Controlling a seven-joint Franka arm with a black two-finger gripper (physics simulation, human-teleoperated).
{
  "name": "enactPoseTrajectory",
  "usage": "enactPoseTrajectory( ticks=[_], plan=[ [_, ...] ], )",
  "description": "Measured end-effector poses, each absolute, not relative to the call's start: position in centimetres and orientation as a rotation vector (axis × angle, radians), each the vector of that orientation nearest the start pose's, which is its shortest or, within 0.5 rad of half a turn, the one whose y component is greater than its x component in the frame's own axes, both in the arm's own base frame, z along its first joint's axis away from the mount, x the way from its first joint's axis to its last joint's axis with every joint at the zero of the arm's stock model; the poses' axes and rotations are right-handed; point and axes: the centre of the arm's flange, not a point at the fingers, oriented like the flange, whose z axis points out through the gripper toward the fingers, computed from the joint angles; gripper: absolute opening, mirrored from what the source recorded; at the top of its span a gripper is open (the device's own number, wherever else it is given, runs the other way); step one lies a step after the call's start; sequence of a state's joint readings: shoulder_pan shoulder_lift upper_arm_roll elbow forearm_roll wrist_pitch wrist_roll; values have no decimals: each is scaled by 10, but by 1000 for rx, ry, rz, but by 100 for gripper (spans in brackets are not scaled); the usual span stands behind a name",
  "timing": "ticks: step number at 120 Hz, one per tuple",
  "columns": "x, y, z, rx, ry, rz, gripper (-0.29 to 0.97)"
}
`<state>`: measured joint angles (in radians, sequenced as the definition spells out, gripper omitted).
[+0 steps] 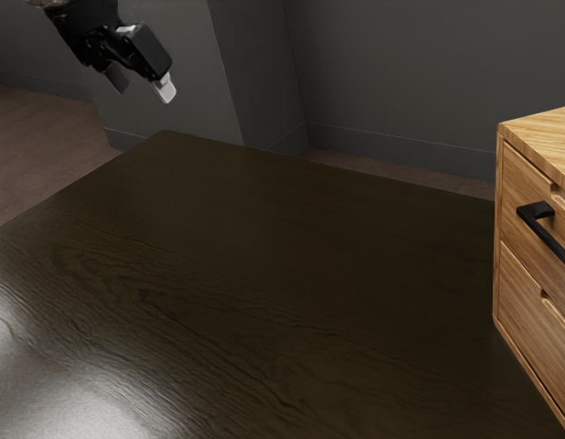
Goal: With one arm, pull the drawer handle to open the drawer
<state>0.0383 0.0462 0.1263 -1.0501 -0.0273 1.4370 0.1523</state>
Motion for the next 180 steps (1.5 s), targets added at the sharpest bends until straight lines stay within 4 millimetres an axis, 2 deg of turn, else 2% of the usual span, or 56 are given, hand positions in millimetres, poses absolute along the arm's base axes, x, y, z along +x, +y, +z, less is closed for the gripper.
enactPoseTrajectory(
  ticks=[5,10,21,27,34,38,46,54,62,68,72,85,98,102,117,134,144,156,170,180],
  plan=[
    [500,70,812,-3077,22,-491,68],
    [489,61,790,-3095,48,-439,68],
    [439,58,749,-3124,56,-356,68],
    [414,56,740,-3136,53,-327,68],
    [403,56,732,-3155,54,-284,68],
    [401,51,730,-3158,70,-271,68],
    [406,19,722,-3114,206,-297,68],
    [415,-11,712,-3050,418,-350,68],
    [419,-57,700,-2955,727,-393,68],
    [415,-95,691,-2901,946,-423,68],
    [413,-111,689,-2873,1047,-447,68],
    [413,-135,677,-2788,1233,-453,68],
    [416,-145,670,-2644,1442,-433,68],
    [416,-150,671,-2579,1528,-431,68],
    [400,-187,675,-2267,1866,-421,68],
    [382,-230,680,-1914,2157,-435,68],
    [387,-248,683,-1752,2257,-449,68],
    [399,-254,691,-1619,2312,-471,68],
    [444,-252,694,-1524,2323,-456,68],
    [483,-254,682,-1481,2341,-418,68]
  ],
)
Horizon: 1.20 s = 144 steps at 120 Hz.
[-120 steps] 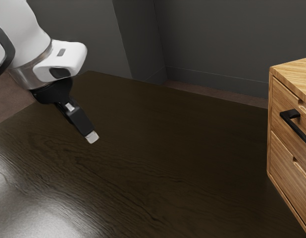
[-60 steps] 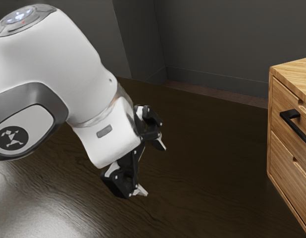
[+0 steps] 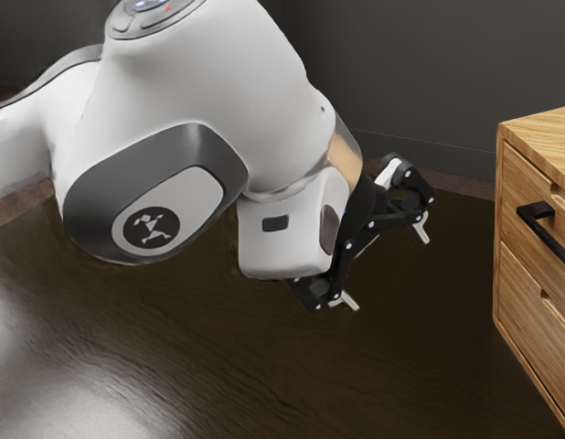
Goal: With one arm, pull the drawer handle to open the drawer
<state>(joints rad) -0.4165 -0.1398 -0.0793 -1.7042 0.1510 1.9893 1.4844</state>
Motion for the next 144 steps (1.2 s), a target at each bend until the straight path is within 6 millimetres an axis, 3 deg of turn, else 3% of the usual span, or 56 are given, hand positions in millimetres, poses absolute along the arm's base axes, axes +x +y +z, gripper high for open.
enactPoseTrajectory(
  ticks=[10,25,41,64,100,144],
  plan=[
    [506,-255,676,-1437,2353,-403,68],
    [523,-259,677,-1365,2372,-414,68],
    [517,-260,683,-1317,2394,-489,68],
    [508,-284,682,-1290,2450,-648,68],
    [527,-300,661,-1254,2450,-708,68],
    [543,-297,647,-1254,2435,-716,68]
  ],
)
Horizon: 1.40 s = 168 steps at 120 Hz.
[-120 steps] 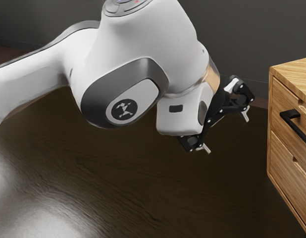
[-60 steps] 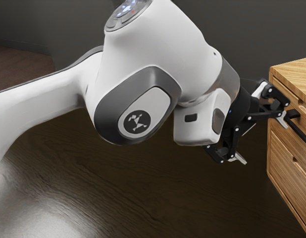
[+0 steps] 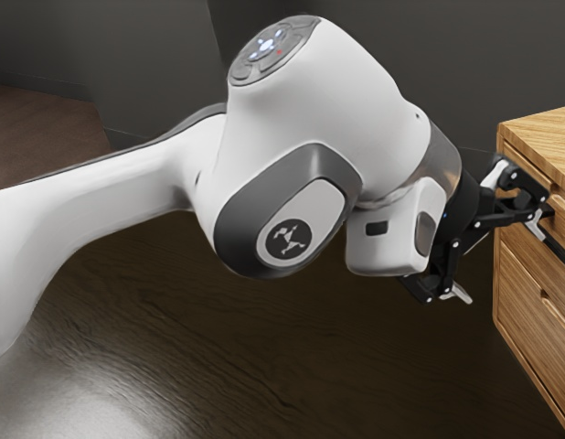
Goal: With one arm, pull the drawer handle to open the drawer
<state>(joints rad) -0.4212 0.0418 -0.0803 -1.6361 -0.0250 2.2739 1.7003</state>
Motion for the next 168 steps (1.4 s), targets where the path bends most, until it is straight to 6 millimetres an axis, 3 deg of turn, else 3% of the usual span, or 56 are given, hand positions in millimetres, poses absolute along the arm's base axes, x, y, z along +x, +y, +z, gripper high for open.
enactPoseTrajectory(
  ticks=[26,61,109,144,168],
  plan=[
    [550,-293,650,-1257,2414,-736,68],
    [550,-311,642,-1235,2438,-747,68],
    [556,-310,630,-1261,2444,-733,69],
    [550,-307,642,-1261,2430,-748,65],
    [546,-302,632,-1282,2441,-723,66]
  ],
)
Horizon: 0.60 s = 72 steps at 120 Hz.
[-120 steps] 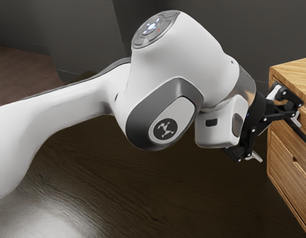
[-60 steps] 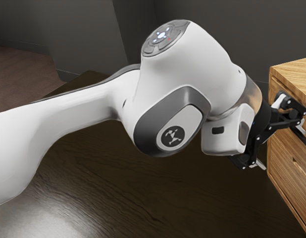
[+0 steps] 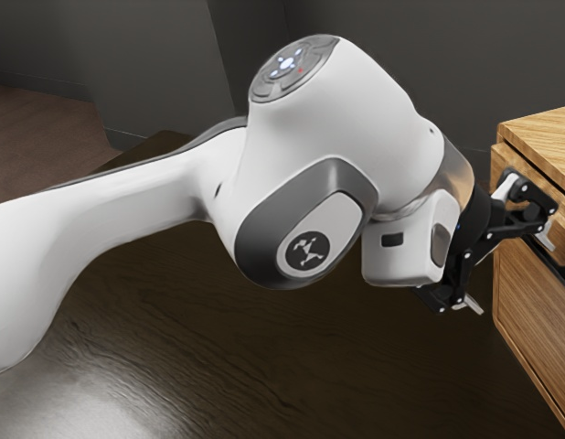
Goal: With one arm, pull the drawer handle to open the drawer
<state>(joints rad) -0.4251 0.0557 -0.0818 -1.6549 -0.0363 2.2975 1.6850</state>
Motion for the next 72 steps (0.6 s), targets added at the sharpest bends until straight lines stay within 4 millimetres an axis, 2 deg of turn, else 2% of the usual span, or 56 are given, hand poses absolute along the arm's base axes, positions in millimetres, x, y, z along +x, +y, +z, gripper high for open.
enactPoseTrajectory(
  ticks=[35,72],
  plan=[
    [536,-288,634,-1303,2413,-732,62],
    [522,-274,633,-1325,2402,-723,63]
  ],
)
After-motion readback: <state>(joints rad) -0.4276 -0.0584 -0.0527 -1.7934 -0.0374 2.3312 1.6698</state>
